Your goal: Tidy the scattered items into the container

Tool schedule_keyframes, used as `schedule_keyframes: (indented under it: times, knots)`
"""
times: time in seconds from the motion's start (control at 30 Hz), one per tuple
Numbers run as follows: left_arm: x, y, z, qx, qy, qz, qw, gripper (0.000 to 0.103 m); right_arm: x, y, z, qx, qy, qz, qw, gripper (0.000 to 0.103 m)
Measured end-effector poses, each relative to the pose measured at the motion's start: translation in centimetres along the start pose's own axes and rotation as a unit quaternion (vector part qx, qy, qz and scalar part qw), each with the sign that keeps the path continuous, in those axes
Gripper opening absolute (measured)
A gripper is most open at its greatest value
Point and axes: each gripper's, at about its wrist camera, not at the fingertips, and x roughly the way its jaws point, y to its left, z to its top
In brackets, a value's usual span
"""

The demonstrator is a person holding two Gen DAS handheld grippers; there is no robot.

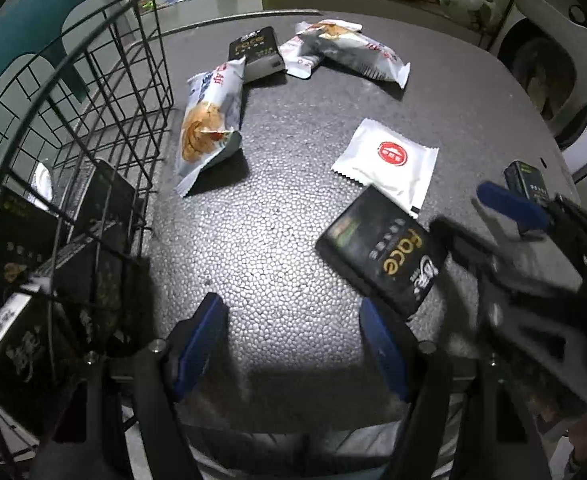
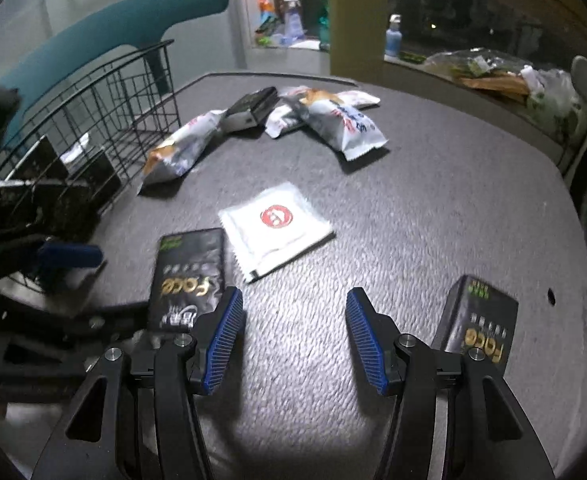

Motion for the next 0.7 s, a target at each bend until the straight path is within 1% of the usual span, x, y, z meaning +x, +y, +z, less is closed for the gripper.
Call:
schedule_keyframes:
  times: [0.07,0.13,0.2,0.27,0.37,0.4,0.43,0.47,0.53,0.67,0.7]
  knots:
    - [0.4,0.1,0.2,0.001,0.004,0.000,1.0000,0.075,-0.1,0.1,-0.5,-0.002,0.004,0.005,1.000,0.054]
    - [0.5,0.1,0.4,0.001,0.001,0.000,1.0000,0.075,-0.4,0.3,-0.8,-0.007,0.007,-0.004,1.000,0.054]
    - [0.5,0.2,0.6,-0.001,0.004,-0.002,1.0000,0.075,-1.3,0.4,-0.9,-0.007,0.000,-0.016,1.000,0.054]
    - [0.2,0.2,0.6,0.000,0.004,-0.013,0.9999,0.075,-2.8,-0.1,-0.9,0.013,-0.017,-0.034,0.999,0.054]
    - [-0.6,0.2,0.2,-0.009,0.001,-0.030,0.9995,0.075,-5.1,-2.2,-0.6,0.073,-0.048,-0.072,0.994,0.056]
    - [-0.8,0.2,0.2,-0.011,0.000,-0.035,0.9993,0.075,-5.4,-2.9,-0.5,0.087,-0.047,-0.084,0.991,0.058]
    - [-1.1,0.1,0.2,-0.011,-0.002,-0.041,0.9991,0.075,-5.4,-3.9,-0.4,0.108,-0.039,-0.104,0.988,0.064]
    - [-1.5,-0.1,0.4,-0.014,-0.006,-0.047,0.9988,0.075,-5.3,-4.6,-0.5,0.125,-0.033,-0.117,0.985,0.067]
    - [-1.9,-0.4,0.7,-0.022,-0.012,-0.055,0.9982,0.075,-4.9,-5.9,-0.8,0.151,-0.024,-0.130,0.980,0.067]
    - [-2.4,-1.9,1.9,-0.033,-0.019,-0.070,0.9968,0.075,-3.6,-7.4,-1.4,0.178,-0.004,-0.130,0.975,0.067]
    - [-2.1,-2.3,2.2,-0.034,-0.015,-0.073,0.9966,0.075,-3.2,-7.6,-1.5,0.181,0.000,-0.131,0.975,0.067]
